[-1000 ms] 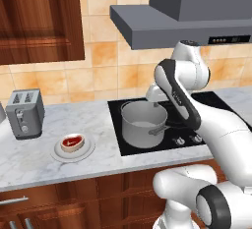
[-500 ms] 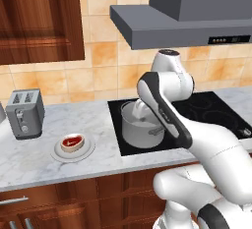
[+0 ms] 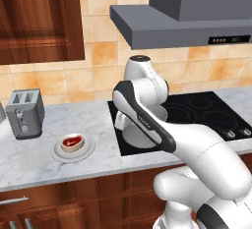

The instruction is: Retrieve the frozen meat and place it in the pot on a burner. Then turn the burner on.

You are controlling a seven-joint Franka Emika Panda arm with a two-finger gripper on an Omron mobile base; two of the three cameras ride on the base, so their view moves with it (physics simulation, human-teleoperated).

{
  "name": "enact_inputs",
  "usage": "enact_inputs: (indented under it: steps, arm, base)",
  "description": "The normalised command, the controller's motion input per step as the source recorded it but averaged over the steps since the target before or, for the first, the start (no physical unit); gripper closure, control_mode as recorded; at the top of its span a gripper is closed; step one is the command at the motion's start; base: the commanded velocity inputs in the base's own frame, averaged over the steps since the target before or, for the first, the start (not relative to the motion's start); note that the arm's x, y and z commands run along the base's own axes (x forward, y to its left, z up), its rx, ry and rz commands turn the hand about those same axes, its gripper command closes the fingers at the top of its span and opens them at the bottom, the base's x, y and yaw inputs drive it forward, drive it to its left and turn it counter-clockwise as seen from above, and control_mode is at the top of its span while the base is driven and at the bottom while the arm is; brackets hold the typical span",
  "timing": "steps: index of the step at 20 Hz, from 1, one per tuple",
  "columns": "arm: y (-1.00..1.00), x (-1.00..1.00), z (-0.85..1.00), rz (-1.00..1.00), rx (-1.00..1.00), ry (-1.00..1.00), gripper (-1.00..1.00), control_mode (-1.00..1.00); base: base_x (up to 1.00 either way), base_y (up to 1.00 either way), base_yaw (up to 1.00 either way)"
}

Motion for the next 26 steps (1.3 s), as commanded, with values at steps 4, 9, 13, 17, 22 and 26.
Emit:
enact_inputs:
  steps: [4, 9, 13, 17, 22, 26]
  arm:
    - [0.42, 0.28, -0.17, 0.19, 0.0, 0.01, -1.0, -1.0]
    - [0.38, 0.26, -0.35, 0.14, 0.0, 0.0, -1.0, -1.0]
    - [0.4, 0.26, -0.37, 0.12, 0.0, 0.0, -1.0, -1.0]
    - [0.4, 0.29, -0.36, 0.12, -0.02, 0.06, -1.0, -1.0]
    - [0.37, 0.24, -0.29, 0.11, -0.02, 0.08, -1.0, -1.0]
    - [0.27, 0.28, -0.21, 0.1, -0.03, 0.14, -1.0, -1.0]
  base:
    - [0.0, 0.0, 0.0]
    - [0.0, 0.0, 0.0]
    - [0.0, 0.0, 0.0]
    - [0.0, 0.0, 0.0]
    - [0.0, 0.0, 0.0]
    - [0.0, 0.0, 0.0]
